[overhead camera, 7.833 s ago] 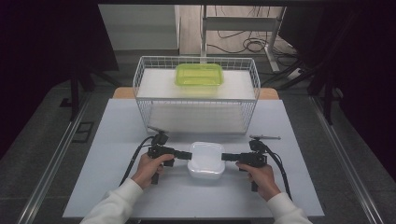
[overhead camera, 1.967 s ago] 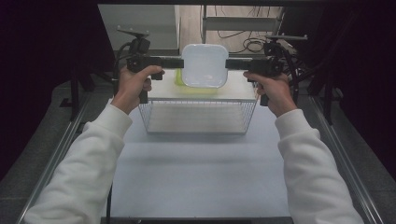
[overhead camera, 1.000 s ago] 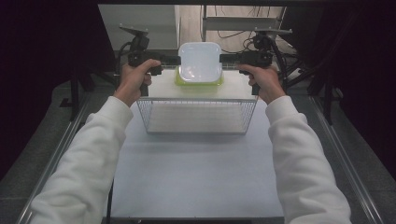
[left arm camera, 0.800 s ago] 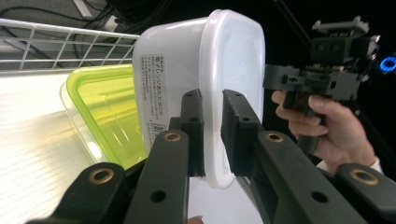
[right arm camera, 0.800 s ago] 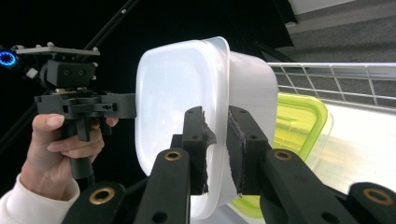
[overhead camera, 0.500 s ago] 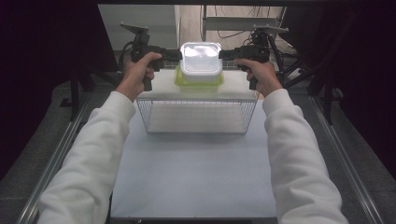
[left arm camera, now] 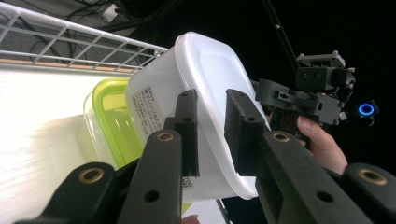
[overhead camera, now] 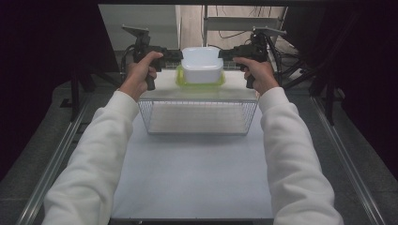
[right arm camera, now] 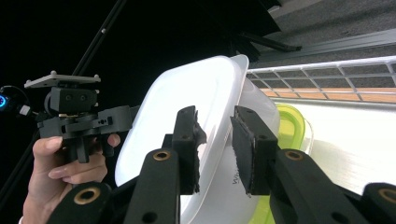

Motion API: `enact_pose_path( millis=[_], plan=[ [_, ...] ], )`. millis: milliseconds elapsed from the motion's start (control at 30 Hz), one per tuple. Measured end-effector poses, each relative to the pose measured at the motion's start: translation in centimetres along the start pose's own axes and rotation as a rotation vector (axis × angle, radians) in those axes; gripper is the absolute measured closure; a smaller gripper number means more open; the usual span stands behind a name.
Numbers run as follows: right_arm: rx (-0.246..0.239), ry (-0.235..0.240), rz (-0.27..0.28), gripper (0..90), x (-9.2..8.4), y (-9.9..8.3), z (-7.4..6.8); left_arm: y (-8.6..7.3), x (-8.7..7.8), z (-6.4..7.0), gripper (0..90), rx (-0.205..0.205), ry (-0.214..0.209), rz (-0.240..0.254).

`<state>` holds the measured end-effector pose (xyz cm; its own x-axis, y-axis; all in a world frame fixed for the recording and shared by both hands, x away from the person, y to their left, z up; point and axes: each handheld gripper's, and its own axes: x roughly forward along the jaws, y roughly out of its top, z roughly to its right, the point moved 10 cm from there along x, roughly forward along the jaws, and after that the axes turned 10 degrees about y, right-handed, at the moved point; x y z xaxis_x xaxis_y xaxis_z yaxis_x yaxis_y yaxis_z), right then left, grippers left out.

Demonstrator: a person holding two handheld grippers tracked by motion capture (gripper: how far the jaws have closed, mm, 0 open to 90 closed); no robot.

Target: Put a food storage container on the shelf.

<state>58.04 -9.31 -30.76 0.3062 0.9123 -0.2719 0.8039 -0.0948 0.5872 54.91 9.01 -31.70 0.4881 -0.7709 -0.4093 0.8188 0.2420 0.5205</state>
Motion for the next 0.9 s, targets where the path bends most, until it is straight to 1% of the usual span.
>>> enact_pose_path(
  millis=[67, 133, 233, 300, 333, 400, 433, 500, 567, 600, 667, 733, 800, 833, 900],
  plan=[
    [0.003, 0.003, 0.003, 69.4, 0.0, 0.0, -0.1, 0.0, 0.0, 0.0, 75.1, 0.007, 0.002, 0.002],
    [-0.002, -0.001, 0.0, 68.2, 0.0, -0.1, -0.1, 0.0, 0.0, 0.1, 72.7, 0.028, 0.007, 0.009],
    [-0.017, -0.003, 0.0, 60.4, 0.1, -0.2, -0.3, 0.0, -0.1, 0.6, 62.9, 0.063, 0.007, 0.034],
    [-0.048, -0.005, 0.012, 55.9, 0.1, -0.1, -0.5, 0.1, -0.3, 1.0, 57.1, 0.097, 0.019, 0.059],
    [-0.066, -0.005, 0.016, 52.5, 0.0, 0.0, -0.8, 0.1, -0.5, 1.0, 52.8, 0.107, 0.024, 0.065],
    [-0.094, -0.011, 0.02, 48.1, -0.3, 0.0, -1.1, 0.0, -0.9, 1.1, 47.6, 0.133, 0.035, 0.078],
    [-0.113, -0.014, 0.022, 46.4, -0.5, -0.1, -1.4, 0.0, -1.1, 1.2, 46.7, 0.147, 0.043, 0.086],
    [-0.154, -0.016, 0.032, 42.9, -1.1, 0.0, -1.9, -0.3, -1.5, 1.3, 45.1, 0.193, 0.055, 0.09],
    [-0.194, -0.015, 0.038, 40.0, -1.7, -0.1, -2.3, -0.7, -1.9, 1.3, 42.8, 0.225, 0.066, 0.092],
    [-0.21, -0.013, 0.04, 38.9, -2.1, -0.2, -2.5, -0.8, -2.0, 1.3, 41.8, 0.233, 0.071, 0.096],
    [-0.244, -0.02, 0.035, 36.7, -2.7, -0.6, -2.5, -1.4, -2.5, 1.2, 39.6, 0.262, 0.079, 0.09],
    [-0.277, -0.024, 0.034, 35.4, -3.5, -1.1, -2.4, -2.0, -2.8, 1.3, 37.8, 0.288, 0.081, 0.094],
    [-0.306, -0.026, 0.036, 34.5, -4.2, -1.6, -2.2, -2.6, -3.0, 1.1, 36.1, 0.32, 0.103, 0.095],
    [-0.317, -0.03, 0.032, 34.0, -4.5, -1.9, -2.0, -2.9, -3.1, 1.0, 35.5, 0.328, 0.107, 0.096],
    [-0.331, -0.037, 0.028, 33.1, -5.2, -2.5, -1.6, -3.4, -3.4, 0.9, 34.6, 0.34, 0.103, 0.099]
  ],
)
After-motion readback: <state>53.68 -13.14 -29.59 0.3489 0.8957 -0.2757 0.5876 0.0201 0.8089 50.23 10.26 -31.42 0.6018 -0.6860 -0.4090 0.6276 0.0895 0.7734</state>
